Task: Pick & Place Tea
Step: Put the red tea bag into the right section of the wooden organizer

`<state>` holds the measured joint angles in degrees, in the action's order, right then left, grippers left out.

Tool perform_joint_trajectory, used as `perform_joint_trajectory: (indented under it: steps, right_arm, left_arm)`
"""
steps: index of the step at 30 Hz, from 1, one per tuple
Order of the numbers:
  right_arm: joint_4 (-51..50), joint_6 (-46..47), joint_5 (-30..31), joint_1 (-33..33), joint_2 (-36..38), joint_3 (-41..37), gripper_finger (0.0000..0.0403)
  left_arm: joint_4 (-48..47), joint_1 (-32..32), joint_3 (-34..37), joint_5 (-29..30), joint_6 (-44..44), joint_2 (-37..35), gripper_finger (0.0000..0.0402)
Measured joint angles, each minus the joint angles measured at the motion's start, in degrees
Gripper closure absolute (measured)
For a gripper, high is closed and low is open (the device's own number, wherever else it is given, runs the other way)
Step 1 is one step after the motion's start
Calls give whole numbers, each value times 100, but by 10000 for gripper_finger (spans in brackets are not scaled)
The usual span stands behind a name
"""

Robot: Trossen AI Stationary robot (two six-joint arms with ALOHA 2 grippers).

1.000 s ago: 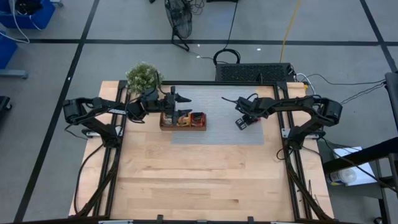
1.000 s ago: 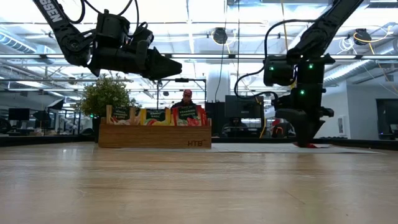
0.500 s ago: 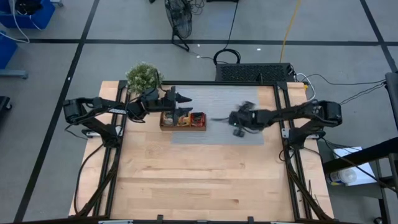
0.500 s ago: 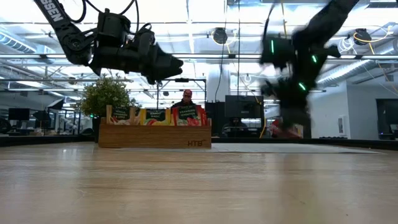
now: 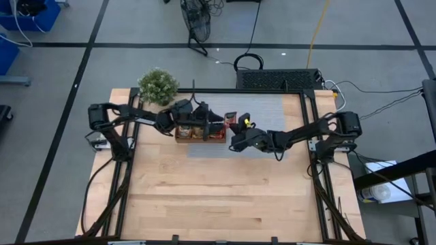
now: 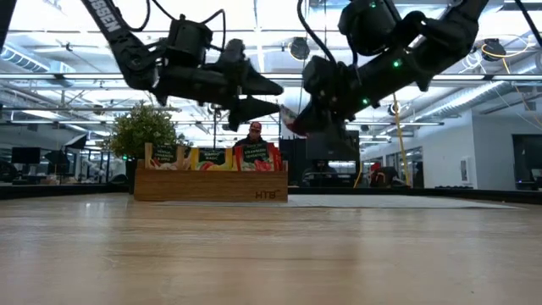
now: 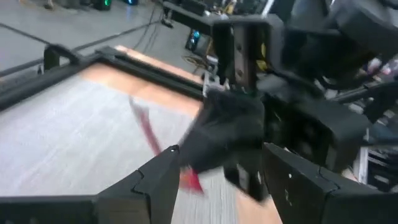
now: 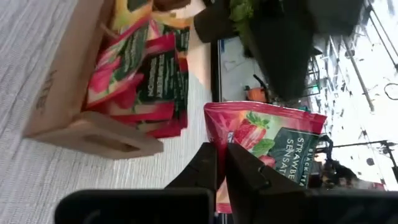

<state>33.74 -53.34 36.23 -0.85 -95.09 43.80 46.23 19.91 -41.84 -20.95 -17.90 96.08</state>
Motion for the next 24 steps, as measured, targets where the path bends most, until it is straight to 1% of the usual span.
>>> perform_joint_trajectory:
  steps: [3, 7, 10, 14, 22, 24]
  right_arm:
    - [69, -79, 44, -10, -162, 49, 397]
    - [279, -78, 314, 50, -187, 51, 397]
    - [467, -91, 297, 118, -192, 56, 398]
    - [620, -117, 168, 173, -184, 58, 398]
    - [782, -135, 146, 212, -183, 58, 398]
    - [804, -131, 120, 211, -183, 58, 398]
  left_arm:
    - [28, -49, -160, 198, 19, 167, 179]
    - [-1, -32, -230, 701, 133, 235, 179]
    - [-30, -20, -244, 999, 167, 233, 179]
    - [-25, 28, -244, 1049, 106, 233, 179]
    - [-62, 32, -244, 1046, 80, 233, 179]
    - [-55, 32, -244, 1026, 87, 233, 184]
